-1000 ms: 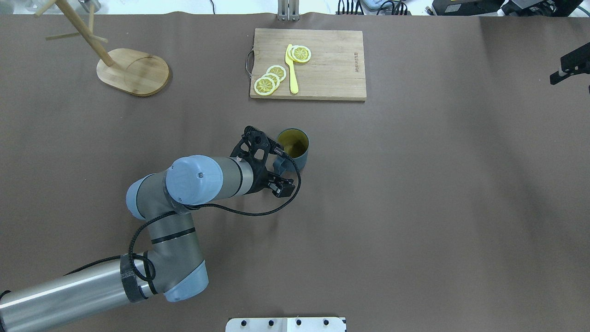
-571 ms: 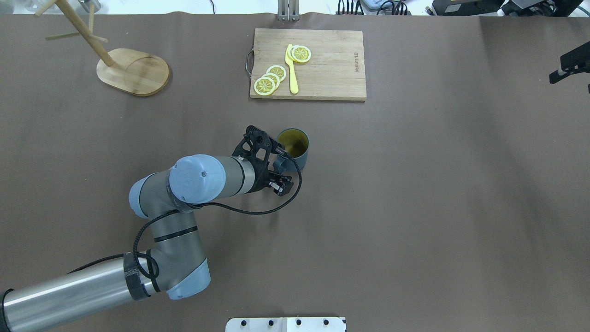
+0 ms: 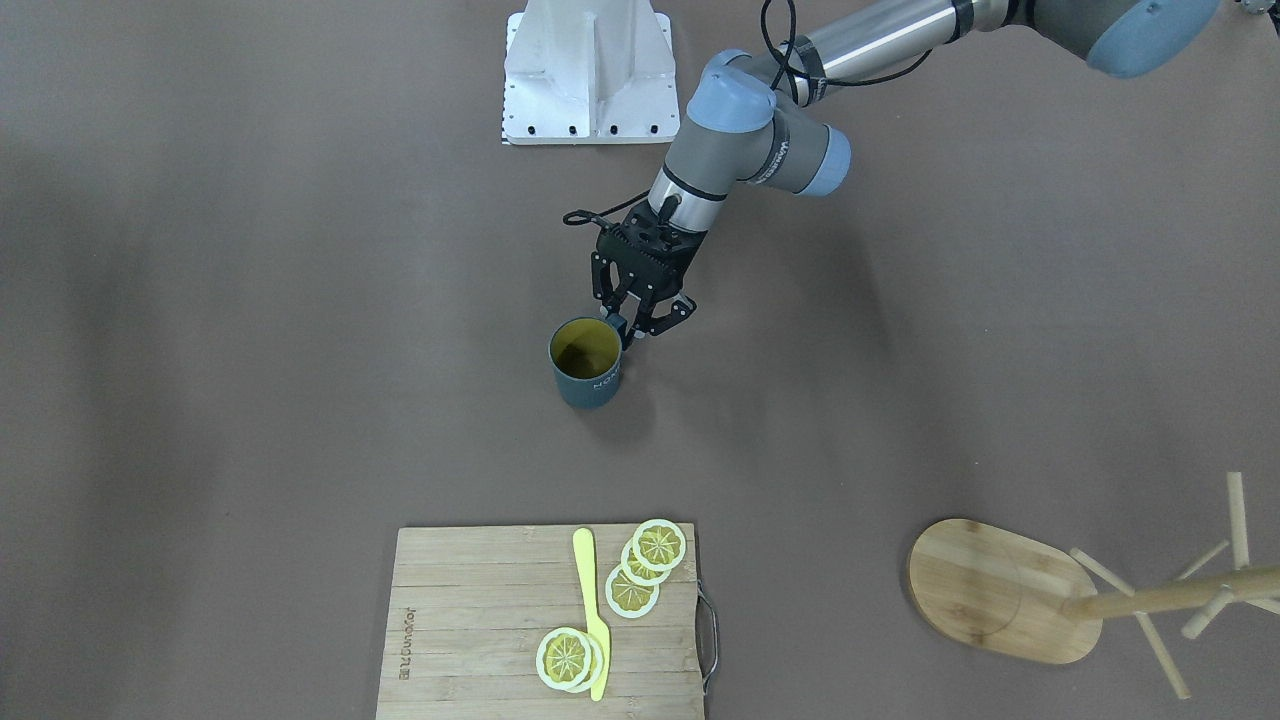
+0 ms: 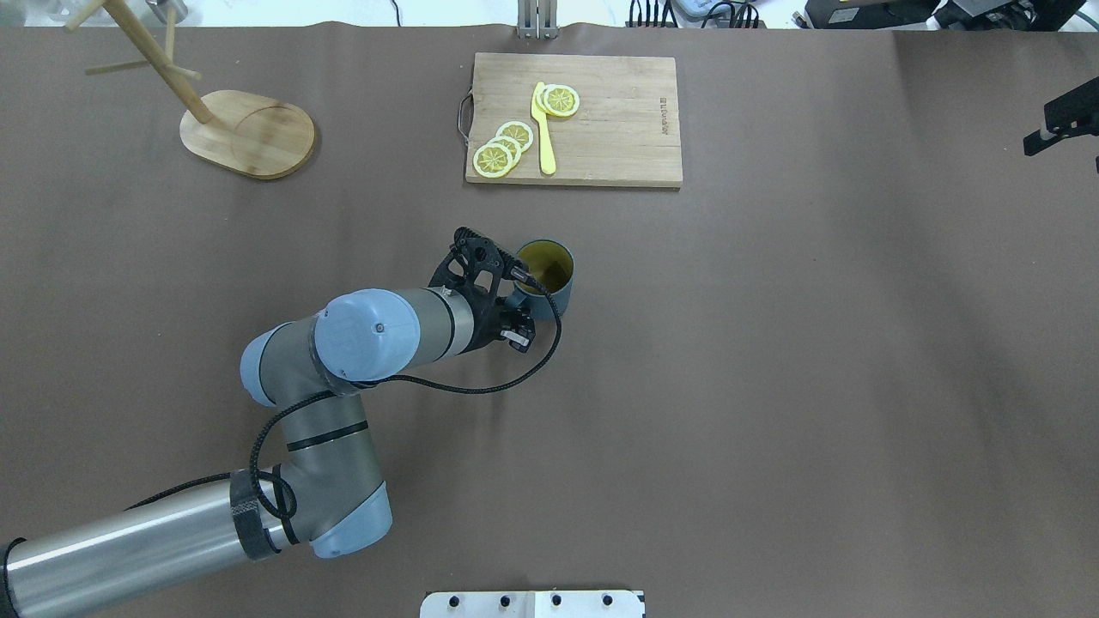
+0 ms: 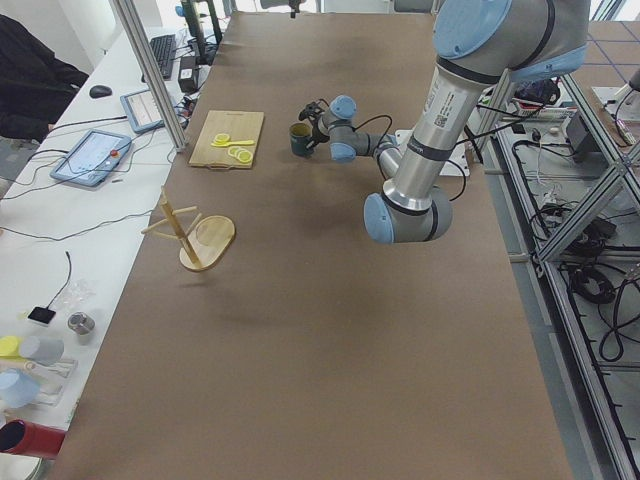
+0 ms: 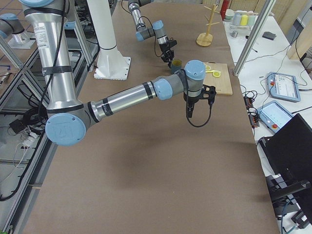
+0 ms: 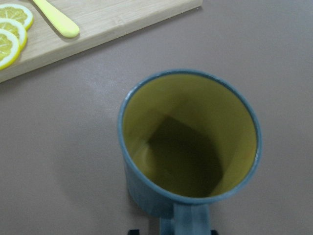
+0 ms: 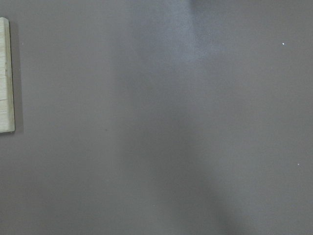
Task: Hang cup on storage rack
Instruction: 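Lift the blue mug with the left gripper toward the wooden rack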
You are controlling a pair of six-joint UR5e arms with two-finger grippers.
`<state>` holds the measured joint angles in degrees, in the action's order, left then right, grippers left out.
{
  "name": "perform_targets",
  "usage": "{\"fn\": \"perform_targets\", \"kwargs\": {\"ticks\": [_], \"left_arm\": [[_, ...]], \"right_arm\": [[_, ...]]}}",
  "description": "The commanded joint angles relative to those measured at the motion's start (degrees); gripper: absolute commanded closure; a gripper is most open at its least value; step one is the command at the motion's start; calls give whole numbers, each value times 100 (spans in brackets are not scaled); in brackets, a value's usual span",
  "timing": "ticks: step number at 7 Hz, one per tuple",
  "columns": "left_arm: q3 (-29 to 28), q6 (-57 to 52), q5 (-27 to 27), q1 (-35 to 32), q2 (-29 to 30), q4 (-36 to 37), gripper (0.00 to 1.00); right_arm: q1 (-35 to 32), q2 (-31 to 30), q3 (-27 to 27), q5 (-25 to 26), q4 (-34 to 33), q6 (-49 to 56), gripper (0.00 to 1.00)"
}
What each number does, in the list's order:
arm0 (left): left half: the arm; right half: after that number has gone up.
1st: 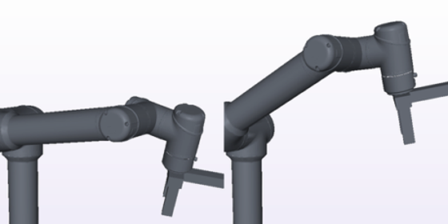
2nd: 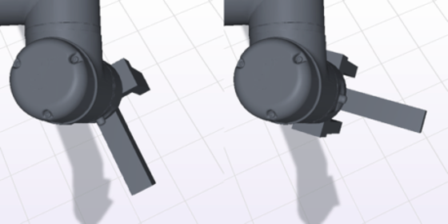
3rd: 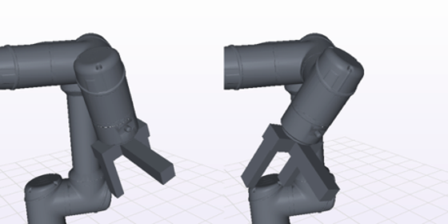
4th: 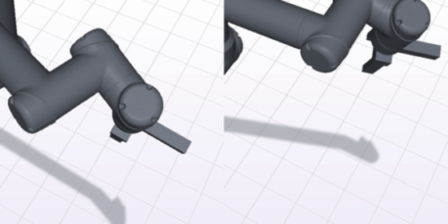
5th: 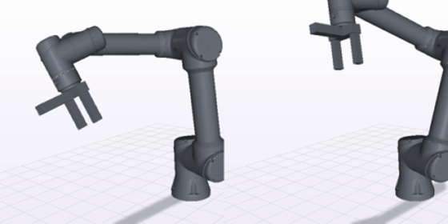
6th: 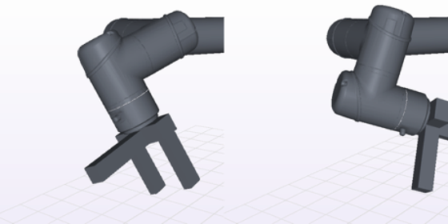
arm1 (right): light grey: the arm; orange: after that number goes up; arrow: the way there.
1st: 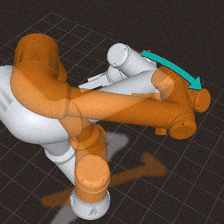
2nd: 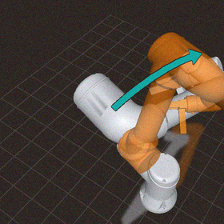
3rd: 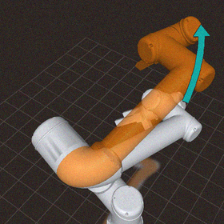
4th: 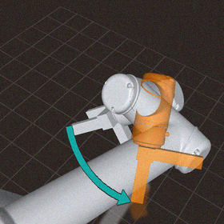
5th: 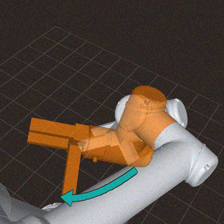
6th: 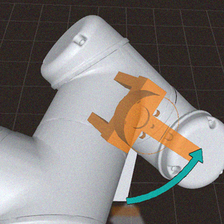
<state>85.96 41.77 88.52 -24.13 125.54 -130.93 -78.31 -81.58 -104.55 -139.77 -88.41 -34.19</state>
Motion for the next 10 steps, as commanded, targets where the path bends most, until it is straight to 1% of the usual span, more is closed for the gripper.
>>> {"fn": "perform_targets", "kwargs": {"ticks": [1,3,4,5,6,7,8,9,10], "left_arm": [[148,24,-10,-30,-3,-38,100],[551,190,24,-231,6,-29,100],[727,504,329,-485,-21,-21,100],[859,908,767,-870,-64,-21,100],[887,1834,1172,-1283,-65,-29,100],[878,2740,1376,-1687,-91,-195,100],[826,3575,1387,-1970,-196,-510,100],[565,4097,1344,-2095,-197,-974,100],[257,4798,1317,-2252,-197,-1622,100]], "right_arm": [[-9,1,-30,-33,-9,-9,0],[-9,1,-153,-33,-53,-70,0],[-9,10,-249,-33,-201,-70,0],[-105,89,-303,-33,-246,-79,0],[-105,98,-381,-16,-273,-88,0],[-105,176,-391,19,-282,-88,0],[-105,195,-461,55,-351,-97,0],[-97,238,-470,81,-387,-97,0],[-97,282,-479,134,-396,-97,0]]}}
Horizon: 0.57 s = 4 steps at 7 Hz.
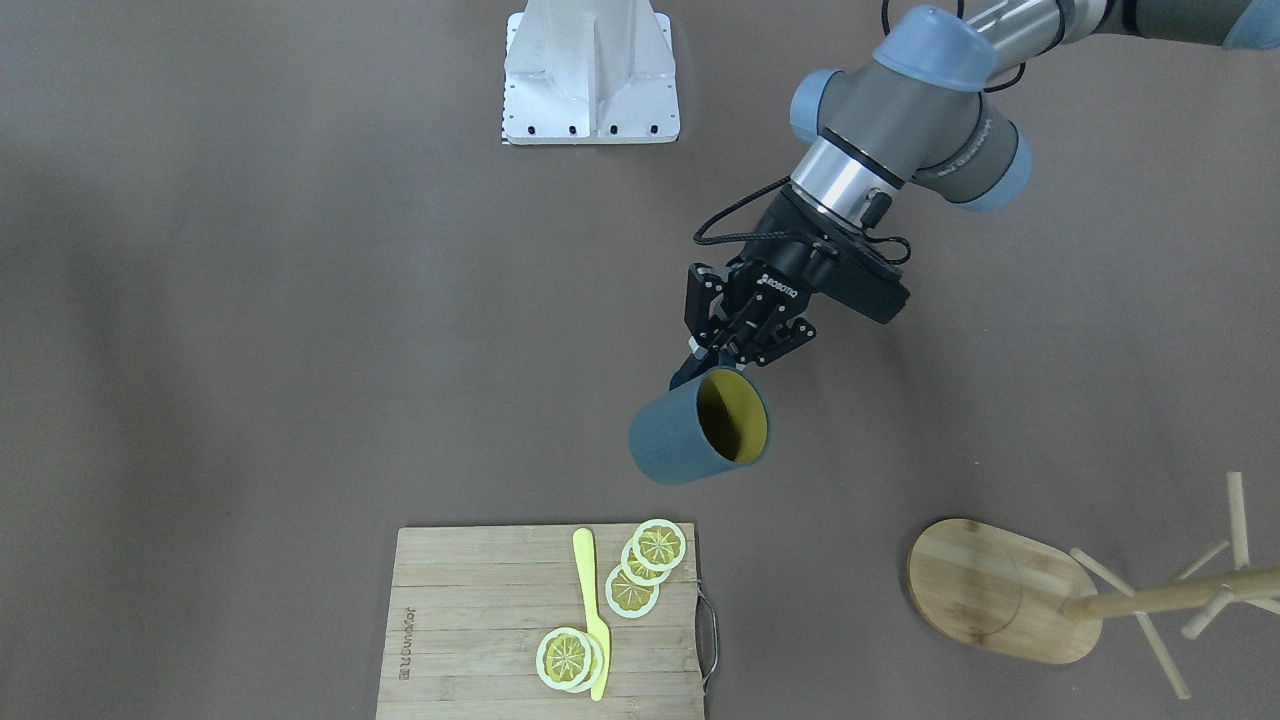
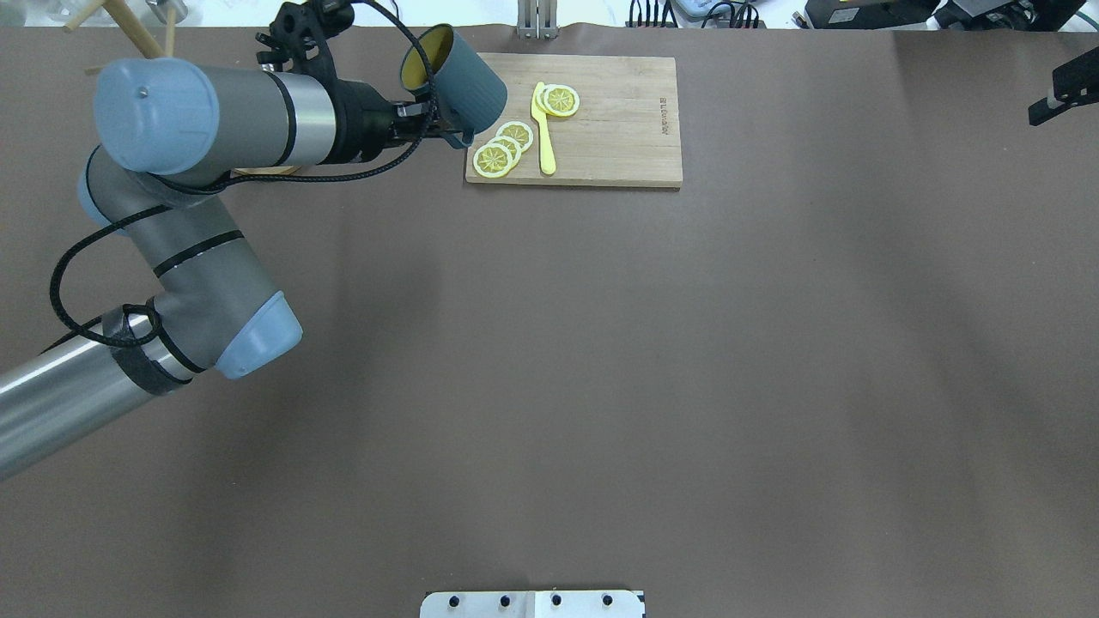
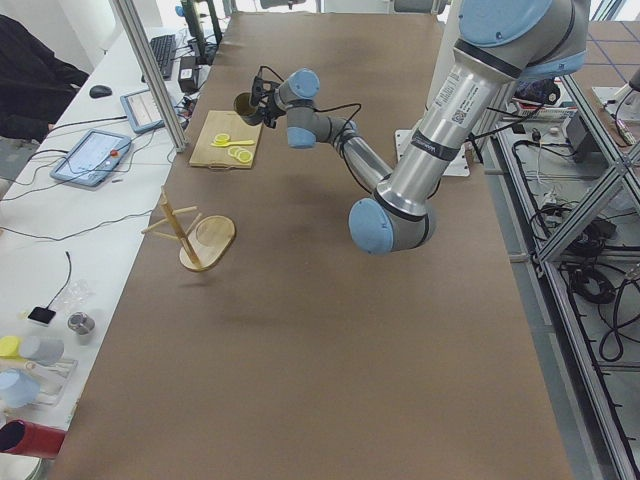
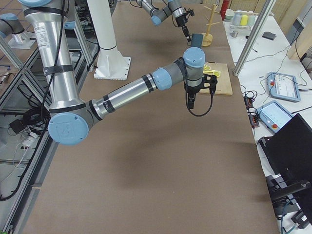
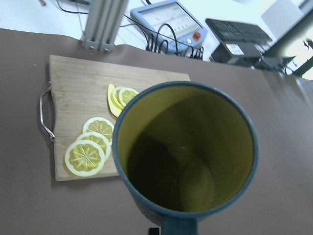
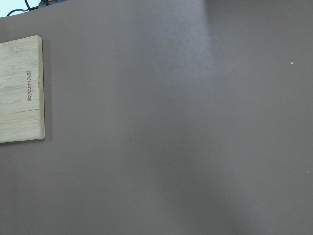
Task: Hang cup on storage rack
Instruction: 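Lift the blue mug with the left gripper toward the wooden rack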
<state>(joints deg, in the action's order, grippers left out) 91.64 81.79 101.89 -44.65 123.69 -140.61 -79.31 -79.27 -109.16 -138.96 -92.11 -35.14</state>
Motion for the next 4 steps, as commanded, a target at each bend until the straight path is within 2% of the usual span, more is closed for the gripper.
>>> {"fn": "perform_targets", "kwargs": {"ticks": [1,3,4], "left_arm": [[-627,1587,-29,-446,-12,-1270,100],[-761,2261,-29,-965,-20,-1574,100],[-875,2272,-342,-1141,-20,-1914,100]], "right_arm": [[4,96,-18,79,-26,-1,0],[4,105,-53,141,-26,-19,0],[12,105,-71,149,-26,-19,0]]}}
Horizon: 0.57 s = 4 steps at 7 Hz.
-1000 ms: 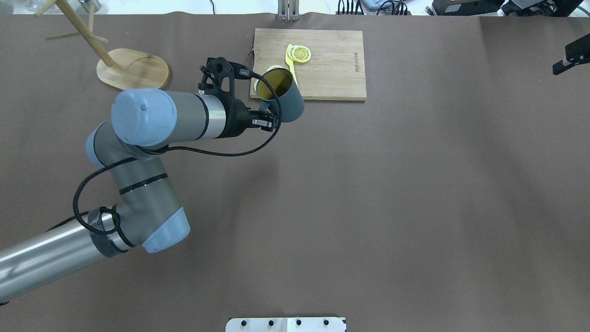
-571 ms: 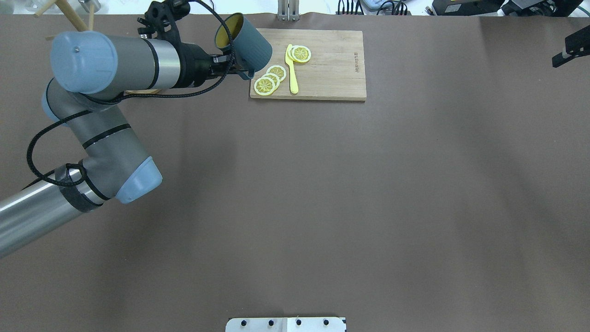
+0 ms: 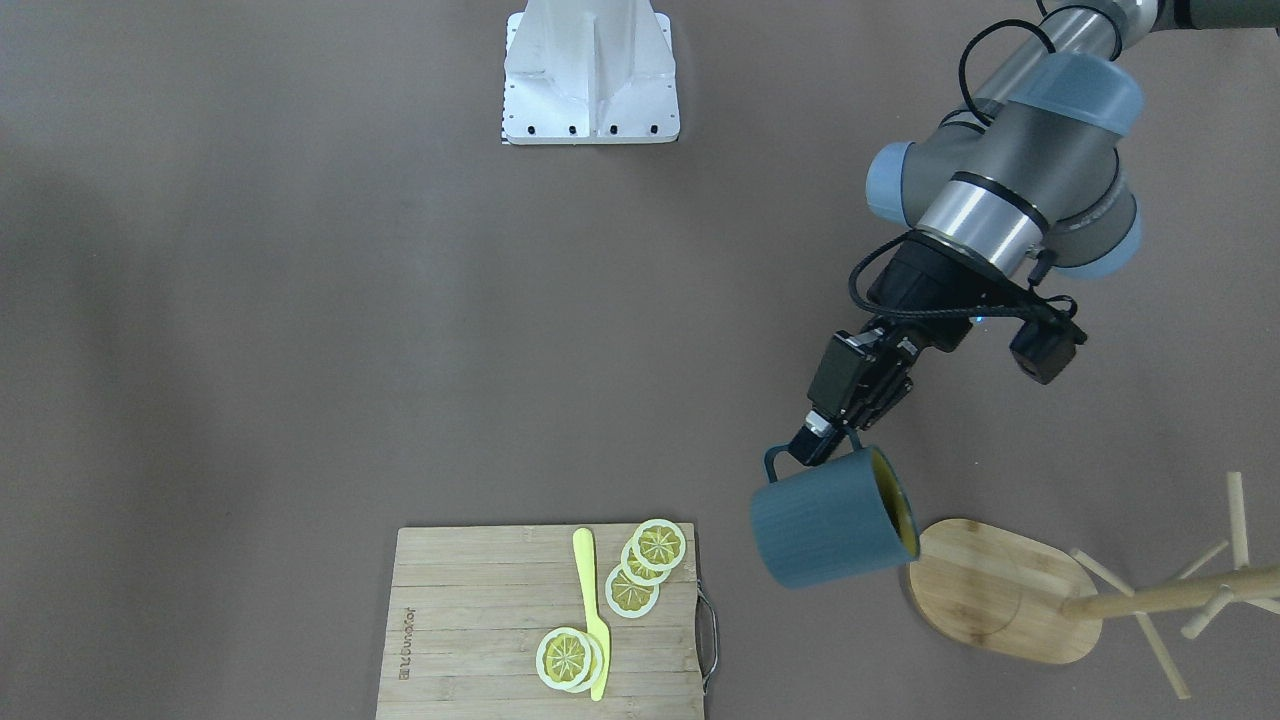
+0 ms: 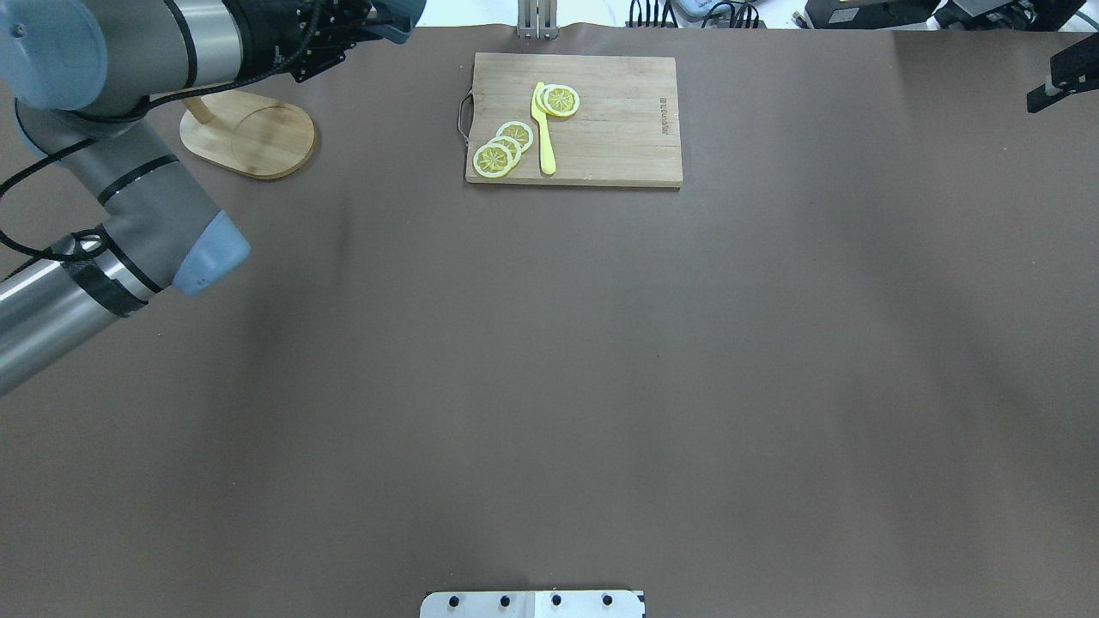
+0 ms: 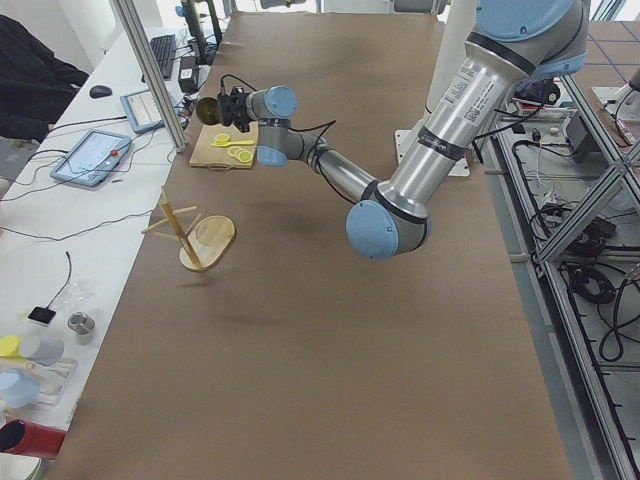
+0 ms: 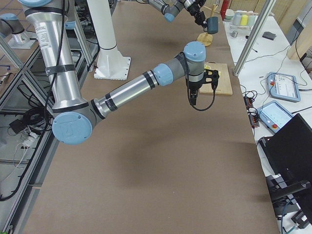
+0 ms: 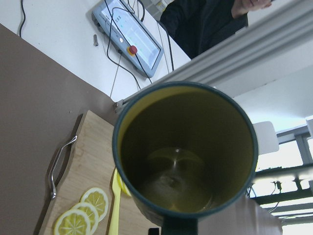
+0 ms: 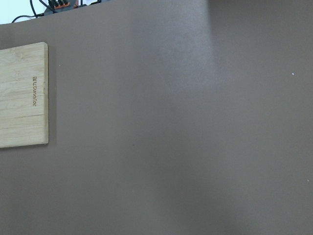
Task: Hang cup on storage rack
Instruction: 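Slide the mug handle onto a wooden rack peg with the left gripper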
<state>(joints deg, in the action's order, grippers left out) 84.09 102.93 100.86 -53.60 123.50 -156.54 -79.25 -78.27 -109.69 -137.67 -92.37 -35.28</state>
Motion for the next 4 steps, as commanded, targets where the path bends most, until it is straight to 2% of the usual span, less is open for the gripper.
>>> {"fn": "perform_targets", "kwargs": {"ticks": [1,3,4], "left_arm": [[-521,244,-416,-282,-10,-777,100],[-1225,1454,-1328,-274,16,-1762,100],[-1368,1528,-1410,-274,42,-1792,100]], "right_arm": [[14,13,-44,20,0,-14,0],[85,57,-123,20,0,-119,0],[102,57,-158,20,0,-146,0]]}}
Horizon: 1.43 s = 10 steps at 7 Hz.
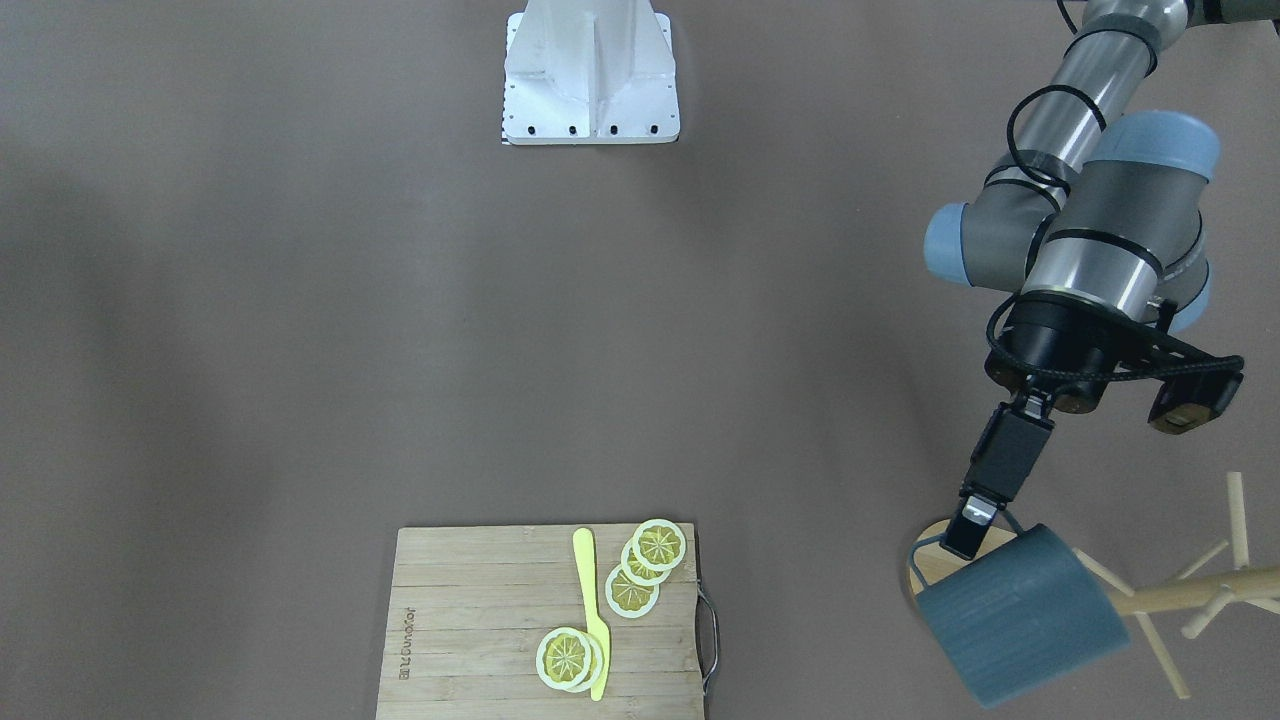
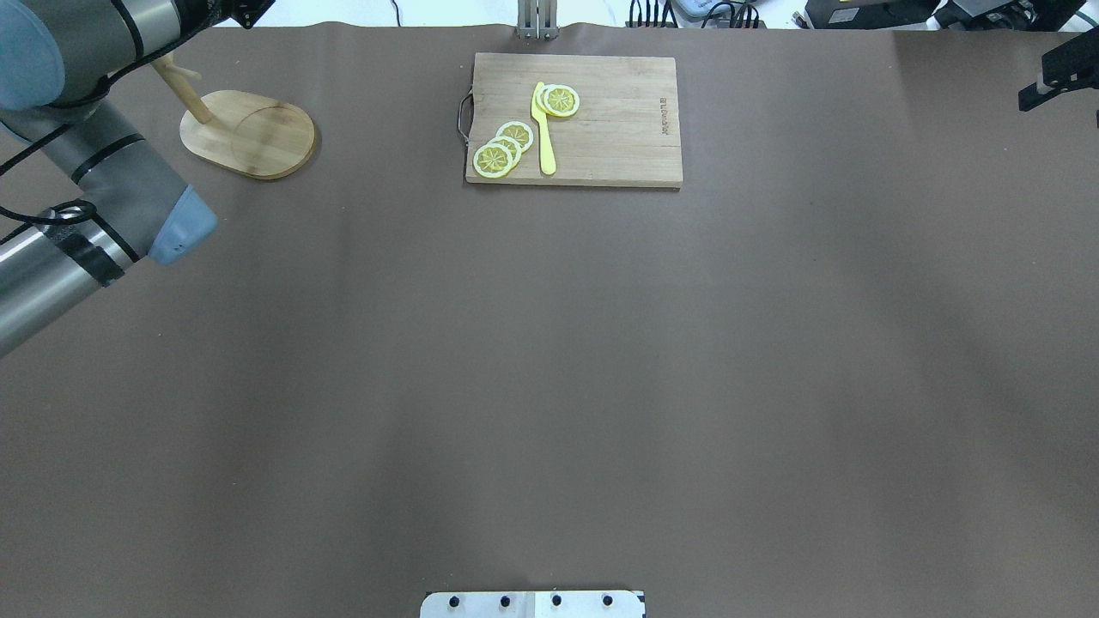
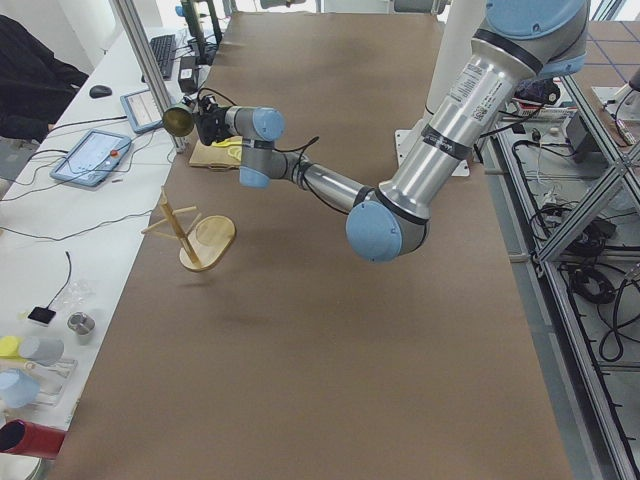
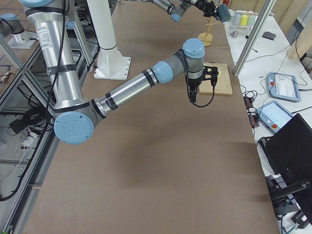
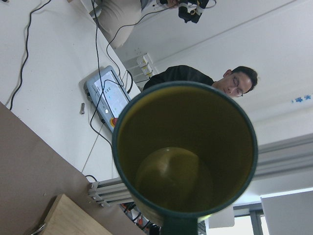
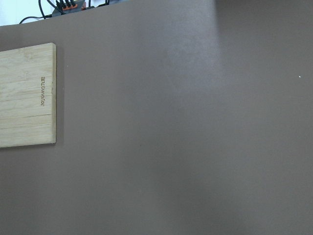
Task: Hang cup on storage rack
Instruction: 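Slide the mug handle onto a wooden rack peg with the left gripper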
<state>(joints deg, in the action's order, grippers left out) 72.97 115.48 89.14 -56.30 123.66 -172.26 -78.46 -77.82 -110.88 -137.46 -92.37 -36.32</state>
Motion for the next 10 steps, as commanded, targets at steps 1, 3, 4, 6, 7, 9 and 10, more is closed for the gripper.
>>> {"fn": "perform_targets", "kwargs": {"ticks": [1,3,4,6,7,9,10], "left_arm": [[-379,847,-518,13,87,-220,100],[-686,1938,-749,-4,53,-264,100],[-748,2230,-758,-13,-69,-317,100],[-740,2434,-750,-22,-114,-335,100],[-714,2809,-749,-22,-141,-343,100],[-723,2865,-749,-22,-254,-606,100],[-723,2944,-723,-30,-264,-668,100]], "right_arm": [[42,3,-83,0,0,-60,0],[164,3,-206,123,0,-252,0],[234,3,-276,132,0,-375,0],[288,-5,-277,220,0,-385,0],[305,3,-277,220,-9,-385,0],[314,-5,-259,229,-9,-385,0],[332,-5,-259,229,-9,-385,0]]}}
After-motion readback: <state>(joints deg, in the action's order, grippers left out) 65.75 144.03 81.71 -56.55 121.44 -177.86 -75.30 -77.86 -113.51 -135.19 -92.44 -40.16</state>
